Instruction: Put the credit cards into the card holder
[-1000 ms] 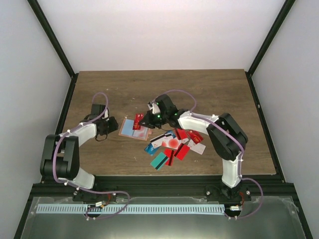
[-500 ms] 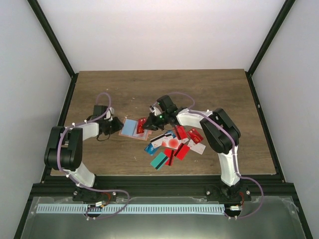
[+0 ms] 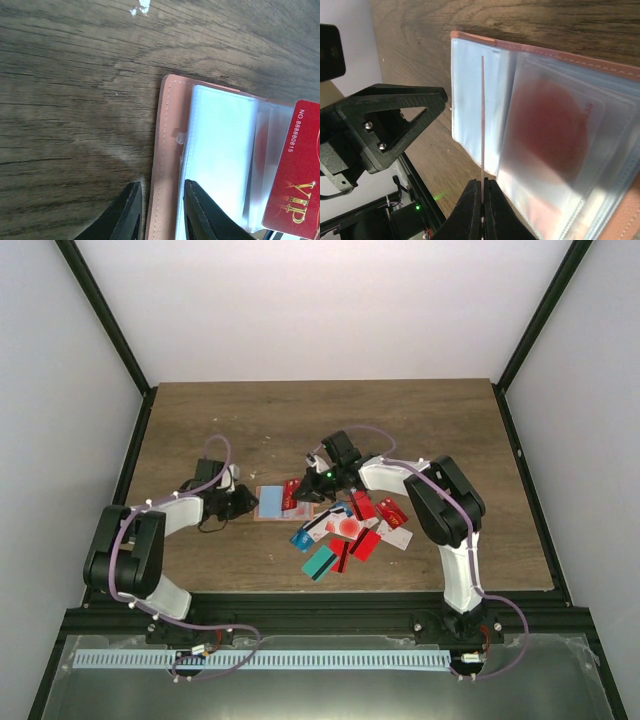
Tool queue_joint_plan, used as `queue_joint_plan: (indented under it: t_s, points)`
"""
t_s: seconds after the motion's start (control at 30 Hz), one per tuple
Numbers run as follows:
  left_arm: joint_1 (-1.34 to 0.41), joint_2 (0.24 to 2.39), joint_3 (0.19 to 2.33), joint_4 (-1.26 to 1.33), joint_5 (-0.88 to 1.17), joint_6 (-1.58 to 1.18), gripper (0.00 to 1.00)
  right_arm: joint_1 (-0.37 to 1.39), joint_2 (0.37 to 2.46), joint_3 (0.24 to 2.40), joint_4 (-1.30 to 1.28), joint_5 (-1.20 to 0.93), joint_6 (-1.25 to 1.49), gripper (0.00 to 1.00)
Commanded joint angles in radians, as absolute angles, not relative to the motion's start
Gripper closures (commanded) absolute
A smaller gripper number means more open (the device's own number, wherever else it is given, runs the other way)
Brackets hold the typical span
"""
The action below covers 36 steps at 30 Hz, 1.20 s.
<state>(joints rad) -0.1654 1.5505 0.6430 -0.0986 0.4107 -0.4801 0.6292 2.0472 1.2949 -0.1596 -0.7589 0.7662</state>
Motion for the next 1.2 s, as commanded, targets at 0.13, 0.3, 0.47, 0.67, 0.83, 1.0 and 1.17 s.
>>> queue_joint_plan:
  t_s: [0.13,0.3,0.47,0.67,0.83,1.0,1.17]
  points:
    - [-0.167,1.554,0.670,-0.142,0.351,-0.461,0.77,0.611,2.051,1.292,-0.158,-0.755,0.749,0.99]
    - [-0.167,1.580,0.674,-0.129,0.362,-0.455,0.79,0.611,2.064,1.292,-0.136,-0.745,0.767,0.99]
    - [-0.167,1.587,0.672,-0.126,0.372,-0.450,0.80,0.611,2.091,1.293,-0.115,-0.749,0.789,0.99]
    - [-0.167,1.595,0.670,-0.124,0.381,-0.446,0.80,0.610,2.116,1.298,-0.098,-0.751,0.811,0.99]
    - [-0.169,1.600,0.665,-0.118,0.387,-0.446,0.81,0.618,2.132,1.296,-0.075,-0.774,0.833,0.99]
    - [-0.172,1.607,0.659,-0.111,0.391,-0.447,0.82,0.628,2.139,1.291,-0.051,-0.797,0.852,0.99]
    - [-0.172,1.608,0.654,-0.107,0.388,-0.447,0.83,0.629,2.123,1.283,-0.040,-0.811,0.863,0.99]
